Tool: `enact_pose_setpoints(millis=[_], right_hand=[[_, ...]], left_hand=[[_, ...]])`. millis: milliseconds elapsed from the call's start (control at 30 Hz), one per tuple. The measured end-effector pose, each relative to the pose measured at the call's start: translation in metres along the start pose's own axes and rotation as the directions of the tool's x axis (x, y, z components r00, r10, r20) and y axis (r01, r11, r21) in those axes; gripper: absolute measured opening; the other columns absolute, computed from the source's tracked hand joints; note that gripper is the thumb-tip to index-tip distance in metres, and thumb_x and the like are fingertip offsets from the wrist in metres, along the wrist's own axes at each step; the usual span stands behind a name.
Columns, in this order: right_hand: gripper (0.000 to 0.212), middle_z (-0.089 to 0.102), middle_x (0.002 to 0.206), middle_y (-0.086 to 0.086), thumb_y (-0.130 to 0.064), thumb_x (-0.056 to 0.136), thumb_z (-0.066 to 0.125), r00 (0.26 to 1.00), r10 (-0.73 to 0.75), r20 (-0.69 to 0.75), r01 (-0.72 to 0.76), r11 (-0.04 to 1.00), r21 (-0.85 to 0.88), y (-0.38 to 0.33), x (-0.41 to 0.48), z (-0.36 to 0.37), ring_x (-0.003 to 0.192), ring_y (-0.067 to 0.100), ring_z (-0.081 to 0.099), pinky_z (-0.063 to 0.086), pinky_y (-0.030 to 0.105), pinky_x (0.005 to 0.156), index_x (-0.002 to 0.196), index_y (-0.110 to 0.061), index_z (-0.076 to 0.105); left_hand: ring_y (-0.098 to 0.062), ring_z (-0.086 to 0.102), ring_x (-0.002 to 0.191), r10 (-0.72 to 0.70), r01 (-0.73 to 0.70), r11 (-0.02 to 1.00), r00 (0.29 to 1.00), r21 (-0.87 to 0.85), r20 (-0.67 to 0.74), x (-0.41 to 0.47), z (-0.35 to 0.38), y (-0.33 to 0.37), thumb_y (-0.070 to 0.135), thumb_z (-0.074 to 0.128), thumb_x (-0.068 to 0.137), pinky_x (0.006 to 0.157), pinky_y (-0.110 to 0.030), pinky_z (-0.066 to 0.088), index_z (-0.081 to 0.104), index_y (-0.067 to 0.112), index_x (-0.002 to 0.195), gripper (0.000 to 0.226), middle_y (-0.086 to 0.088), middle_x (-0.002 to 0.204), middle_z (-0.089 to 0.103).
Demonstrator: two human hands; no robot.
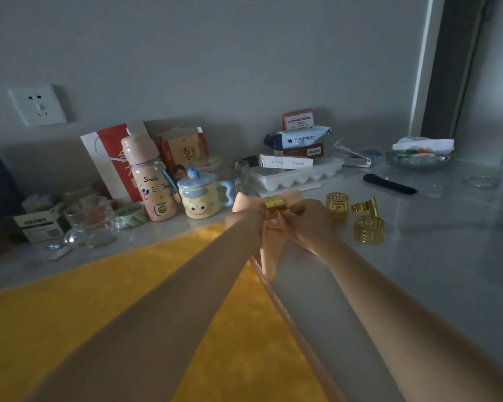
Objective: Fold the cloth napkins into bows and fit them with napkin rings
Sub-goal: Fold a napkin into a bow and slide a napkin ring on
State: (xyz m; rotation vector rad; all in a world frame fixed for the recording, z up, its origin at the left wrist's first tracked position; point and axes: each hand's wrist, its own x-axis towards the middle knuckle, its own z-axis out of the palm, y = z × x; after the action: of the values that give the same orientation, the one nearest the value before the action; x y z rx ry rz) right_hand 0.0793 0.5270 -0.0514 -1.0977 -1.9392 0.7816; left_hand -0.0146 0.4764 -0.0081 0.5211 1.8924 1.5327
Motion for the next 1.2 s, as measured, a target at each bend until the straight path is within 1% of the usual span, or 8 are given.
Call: enact_pose_setpoints(millis=[100, 233, 333, 433, 533, 800, 1033, 1200], right_hand=[[0.024, 0.066, 0.077, 0.001, -0.044, 0.08, 0.057, 0.999, -0.027, 0.045, 0.029, 0.998, -0.047, 0.014, 0.019, 0.008, 0.077, 0.022, 0.061, 0.048, 0.032, 0.066, 0.071, -0.022, 0.062], [0.026, 0.067, 0.092, 0.008, -0.042, 0.087, 0.054, 0.991, -0.108, 0.084, 0.117, 0.988, -0.098, 0.023, 0.028, 0.012, 0.089, 0.027, 0.061, 0.05, 0.035, 0.076, 0.089, -0.021, 0.069], [0.032, 0.063, 0.098, 0.011, -0.037, 0.091, 0.047, 0.988, -0.141, 0.068, 0.152, 0.97, -0.189, 0.026, 0.028, 0.013, 0.093, 0.03, 0.058, 0.042, 0.031, 0.071, 0.109, -0.018, 0.065], [0.033, 0.058, 0.105, 0.016, -0.032, 0.095, 0.041, 0.985, -0.162, 0.065, 0.175, 0.926, -0.334, 0.029, 0.028, 0.011, 0.098, 0.034, 0.056, 0.039, 0.033, 0.072, 0.112, -0.014, 0.062], [0.036, 0.057, 0.105, 0.02, -0.034, 0.097, 0.039, 0.976, -0.187, 0.112, 0.217, 0.885, -0.412, 0.029, 0.027, 0.009, 0.099, 0.037, 0.055, 0.036, 0.033, 0.069, 0.109, -0.009, 0.062], [0.04, 0.062, 0.105, 0.019, -0.04, 0.092, 0.047, 0.981, -0.146, 0.124, 0.181, 0.921, -0.345, 0.024, 0.019, 0.0, 0.097, 0.037, 0.058, 0.047, 0.038, 0.078, 0.105, -0.007, 0.065], [0.04, 0.053, 0.12, 0.024, -0.01, 0.084, 0.059, 0.996, -0.092, 0.022, 0.094, 0.924, -0.37, 0.019, -0.027, -0.024, 0.112, 0.037, 0.049, 0.037, 0.036, 0.091, 0.122, -0.001, 0.052], [0.03, 0.056, 0.115, 0.024, 0.001, 0.085, 0.053, 0.991, -0.108, -0.074, 0.078, 0.942, -0.327, 0.012, -0.073, -0.049, 0.11, 0.038, 0.05, 0.038, 0.038, 0.091, 0.115, 0.002, 0.055]], left_hand=[[-0.017, 0.056, 0.066, 0.005, -0.005, 1.0, 1.0, 0.018, -0.016, 0.027, 0.013, -0.006, 0.006, 0.063, 0.084, 0.048, -0.017, 0.048, 0.051, 0.009, 0.081, 0.013, -0.007, 0.083, 0.055], [-0.02, 0.061, 0.08, -0.031, 0.038, 0.999, 0.985, 0.037, -0.169, 0.02, 0.015, -0.018, 0.023, 0.074, 0.074, 0.073, -0.027, 0.055, 0.052, 0.009, 0.077, 0.026, -0.005, 0.079, 0.056], [-0.009, 0.056, 0.058, 0.097, -0.09, 0.995, 0.975, 0.043, -0.198, 0.011, 0.021, -0.023, 0.016, 0.06, 0.09, 0.044, -0.012, 0.042, 0.046, 0.014, 0.071, 0.024, 0.0, 0.071, 0.051], [-0.021, 0.056, 0.1, 0.233, -0.113, 0.877, 0.95, 0.467, -0.208, -0.009, 0.036, -0.023, 0.033, 0.051, 0.093, 0.082, -0.027, 0.048, 0.057, 0.005, 0.111, 0.033, -0.011, 0.114, 0.059], [-0.029, 0.028, 0.132, 0.241, -0.068, 0.57, 0.966, 0.819, -0.088, -0.03, 0.039, -0.029, 0.038, 0.028, 0.099, 0.109, -0.039, 0.017, 0.039, 0.008, 0.137, 0.05, -0.011, 0.141, 0.039], [-0.02, -0.006, 0.145, 0.297, -0.385, 0.402, 0.913, 0.831, 0.279, -0.093, -0.016, -0.064, 0.031, 0.029, 0.1, 0.115, -0.043, -0.008, 0.026, 0.022, 0.144, 0.044, -0.005, 0.144, 0.042], [-0.01, -0.016, 0.143, 0.331, -0.362, 0.29, 0.907, 0.886, 0.262, -0.169, -0.103, -0.1, 0.048, 0.035, 0.097, 0.118, -0.032, -0.007, 0.001, 0.029, 0.15, 0.066, 0.006, 0.157, -0.013], [-0.008, -0.019, 0.142, 0.183, -0.311, 0.325, 0.947, 0.893, 0.263, -0.223, -0.153, -0.11, 0.1, -0.01, 0.03, 0.116, -0.036, -0.009, -0.005, 0.042, 0.146, 0.129, 0.011, 0.156, -0.015]])
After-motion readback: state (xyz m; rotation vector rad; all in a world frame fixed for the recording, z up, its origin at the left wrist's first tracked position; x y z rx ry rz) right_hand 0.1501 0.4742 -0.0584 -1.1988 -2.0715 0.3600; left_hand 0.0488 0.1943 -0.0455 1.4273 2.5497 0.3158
